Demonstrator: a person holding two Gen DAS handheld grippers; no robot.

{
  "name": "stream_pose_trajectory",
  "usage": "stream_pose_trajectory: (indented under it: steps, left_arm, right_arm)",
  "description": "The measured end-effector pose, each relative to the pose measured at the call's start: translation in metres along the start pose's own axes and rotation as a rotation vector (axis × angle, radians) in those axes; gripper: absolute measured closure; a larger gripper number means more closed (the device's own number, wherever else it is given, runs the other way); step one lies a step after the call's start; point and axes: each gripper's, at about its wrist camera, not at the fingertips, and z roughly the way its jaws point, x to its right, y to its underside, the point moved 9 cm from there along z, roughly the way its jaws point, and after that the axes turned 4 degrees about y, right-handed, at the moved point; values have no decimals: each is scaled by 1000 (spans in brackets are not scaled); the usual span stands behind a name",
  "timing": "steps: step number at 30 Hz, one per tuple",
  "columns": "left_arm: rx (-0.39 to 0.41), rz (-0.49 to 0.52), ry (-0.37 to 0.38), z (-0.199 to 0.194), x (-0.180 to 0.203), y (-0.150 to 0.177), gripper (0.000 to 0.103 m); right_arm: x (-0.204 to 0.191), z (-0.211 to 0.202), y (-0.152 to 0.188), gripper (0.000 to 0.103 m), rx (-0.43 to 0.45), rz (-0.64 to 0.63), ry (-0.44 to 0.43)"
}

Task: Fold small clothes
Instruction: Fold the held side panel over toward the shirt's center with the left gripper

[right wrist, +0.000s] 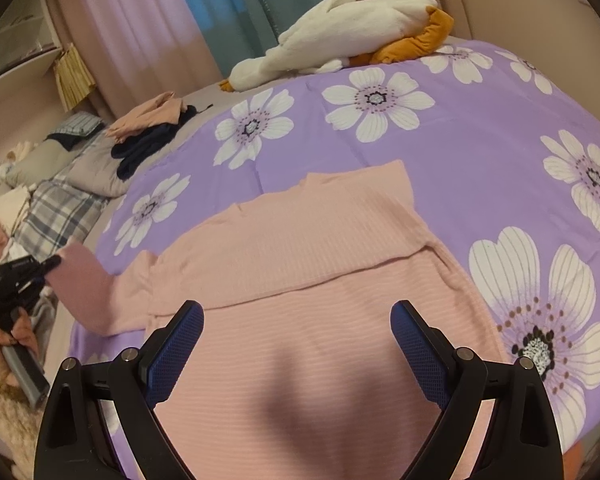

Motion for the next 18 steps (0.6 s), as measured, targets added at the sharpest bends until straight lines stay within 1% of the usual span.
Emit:
stream_pose_trajectory:
  steps: [4, 9, 18]
  left_arm:
    - [-55, 55, 60, 14, 38, 20, 98]
    - [-130, 128, 112, 31, 77, 52, 98]
    - [-252, 210, 179, 55, 121, 111, 98]
  right_arm:
    - [9, 0, 0, 9, -2, 22, 4]
    - [18, 1, 1, 9, -5, 43, 8]
    - [30, 3, 6, 9, -19, 66, 21]
